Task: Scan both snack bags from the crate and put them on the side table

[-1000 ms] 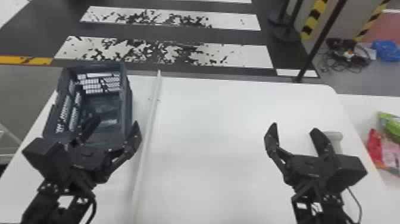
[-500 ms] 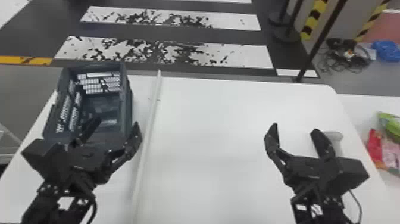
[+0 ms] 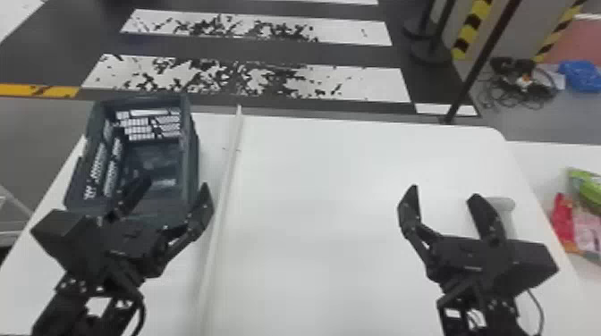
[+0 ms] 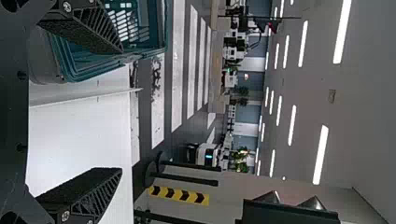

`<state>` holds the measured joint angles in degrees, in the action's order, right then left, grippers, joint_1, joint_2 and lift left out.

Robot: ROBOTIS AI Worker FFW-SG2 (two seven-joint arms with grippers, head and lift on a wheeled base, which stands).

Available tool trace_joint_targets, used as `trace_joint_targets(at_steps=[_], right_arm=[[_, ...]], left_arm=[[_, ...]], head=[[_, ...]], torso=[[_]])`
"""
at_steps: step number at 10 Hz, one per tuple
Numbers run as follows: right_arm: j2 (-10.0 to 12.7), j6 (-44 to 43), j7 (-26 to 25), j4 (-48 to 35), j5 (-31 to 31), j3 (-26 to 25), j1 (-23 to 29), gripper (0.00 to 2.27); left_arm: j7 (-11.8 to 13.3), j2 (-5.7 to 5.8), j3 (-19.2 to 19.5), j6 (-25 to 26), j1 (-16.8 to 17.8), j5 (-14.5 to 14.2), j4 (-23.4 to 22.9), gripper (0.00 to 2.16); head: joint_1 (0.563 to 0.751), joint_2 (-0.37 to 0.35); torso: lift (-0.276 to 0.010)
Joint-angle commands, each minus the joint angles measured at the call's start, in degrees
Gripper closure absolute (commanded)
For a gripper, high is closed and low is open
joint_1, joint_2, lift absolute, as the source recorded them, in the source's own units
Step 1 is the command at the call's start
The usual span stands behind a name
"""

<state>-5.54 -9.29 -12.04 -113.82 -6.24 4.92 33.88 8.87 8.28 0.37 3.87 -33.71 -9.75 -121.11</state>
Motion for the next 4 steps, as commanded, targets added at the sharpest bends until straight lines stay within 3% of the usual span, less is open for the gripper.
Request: trace_joint_targets(at_steps=[1,4], right_arm=[[0.0,-0.06,0.0,-0.26,0.0,0.0,0.22,0.04],[0.0,-0.06,-0.09,-0.52,0.0,0.0,0.31,0.05]], left_arm=[[0.0,-0.02,0.07,-0.04,-0.3,0.0,-0.18,0.1],[0.09,-0.02,0.07,-0.04,-0.39,0.0,-0.26,0.1]], head=[[0.695,-0.047],[0.695,-0.047]], torso=[[-0.087],[-0.087]])
